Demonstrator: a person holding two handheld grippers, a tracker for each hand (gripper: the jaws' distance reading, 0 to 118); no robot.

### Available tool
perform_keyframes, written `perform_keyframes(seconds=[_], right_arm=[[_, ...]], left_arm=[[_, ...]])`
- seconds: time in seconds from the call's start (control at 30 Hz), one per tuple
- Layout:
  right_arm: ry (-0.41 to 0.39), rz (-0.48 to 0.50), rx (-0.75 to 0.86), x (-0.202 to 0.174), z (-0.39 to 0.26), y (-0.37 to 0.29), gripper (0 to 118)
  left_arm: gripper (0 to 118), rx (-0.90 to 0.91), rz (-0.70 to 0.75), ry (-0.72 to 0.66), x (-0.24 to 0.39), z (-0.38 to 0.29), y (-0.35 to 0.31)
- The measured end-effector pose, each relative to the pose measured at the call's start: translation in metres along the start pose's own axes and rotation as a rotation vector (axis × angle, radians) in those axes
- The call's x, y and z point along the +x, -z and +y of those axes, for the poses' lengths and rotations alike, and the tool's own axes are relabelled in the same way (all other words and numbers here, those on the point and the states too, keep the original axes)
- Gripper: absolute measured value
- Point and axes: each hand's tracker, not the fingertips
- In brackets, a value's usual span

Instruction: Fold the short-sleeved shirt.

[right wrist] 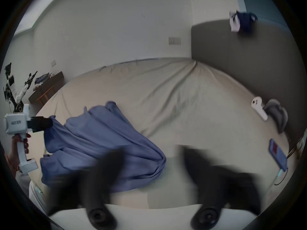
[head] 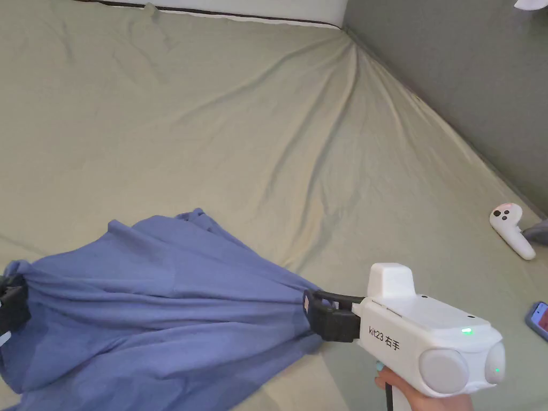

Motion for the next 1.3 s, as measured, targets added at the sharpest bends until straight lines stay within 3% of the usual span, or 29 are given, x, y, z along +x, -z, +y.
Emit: perform_keyframes(seconds=[0.07, 0.2, 0.27, 0.3, 0.33, 0.37, 0.4, 0.43, 0.47, 0.5, 0.57, 0.6, 0.7, 0.83, 1.17, 1.3], right_arm=[[-0.073, -0.044, -0.068, 0.004, 0.008, 0.016, 112], [-0.114, -0.074, -0.156, 0.0, 0.009, 0.053, 109], [-0.066, -0.041, -0.231, 0.001, 0.009, 0.062, 84], [-0.025, -0.001, -0.249, 0.001, 0.008, 0.065, 81], [-0.055, -0.032, -0.222, -0.003, 0.008, 0.062, 74], [-0.118, -0.028, -0.207, -0.009, 0.009, 0.058, 55], [-0.137, 0.008, -0.209, -0.009, 0.01, 0.055, 20], [-0.141, 0.045, -0.19, -0.013, 0.01, 0.05, 3], [-0.103, 0.091, -0.172, -0.017, 0.009, 0.048, 3], [-0.114, 0.042, -0.193, -0.025, 0.008, 0.045, 3], [-0.275, -0.006, -0.178, -0.037, 0.006, 0.041, 3], [-0.283, -0.005, -0.167, -0.039, 0.005, 0.038, 3], [-0.147, 0.04, -0.065, -0.031, 0.008, 0.018, 3], [-0.075, 0.128, 0.108, -0.034, 0.023, -0.028, 3], [-0.084, 0.28, 0.535, -0.086, 0.073, -0.179, 3], [-0.107, 0.283, 0.733, -0.091, 0.091, -0.251, 3]], left_arm=[[0, 0.003, -0.008, -0.012, -0.002, 0.001, -0.003], [0, 0.0, -0.01, -0.024, -0.004, -0.001, -0.005], [0, -0.002, -0.02, -0.042, -0.005, -0.004, -0.005], [0, 0.0, -0.021, -0.048, -0.005, -0.005, -0.006], [0, 0.002, -0.025, -0.05, -0.004, -0.006, -0.008], [0, 0.006, -0.027, -0.047, -0.003, -0.007, -0.007], [0, 0.007, -0.025, -0.047, -0.002, -0.008, -0.008], [0, 0.007, -0.032, -0.052, -0.002, -0.008, -0.01], [0, 0.016, -0.039, -0.058, -0.001, -0.008, -0.013], [0, 0.029, -0.031, -0.059, 0.001, -0.009, -0.015], [0, 0.045, -0.027, -0.053, 0.003, -0.01, -0.023], [0, 0.047, -0.031, -0.046, 0.003, -0.009, -0.027], [0, 0.073, -0.039, -0.047, 0.002, -0.007, -0.043], [0, 0.169, -0.052, -0.051, 0.002, 0.004, -0.081], [0, 0.619, -0.054, 0.053, 0.009, 0.07, -0.261], [0, 0.823, -0.069, 0.07, 0.014, 0.087, -0.342]])
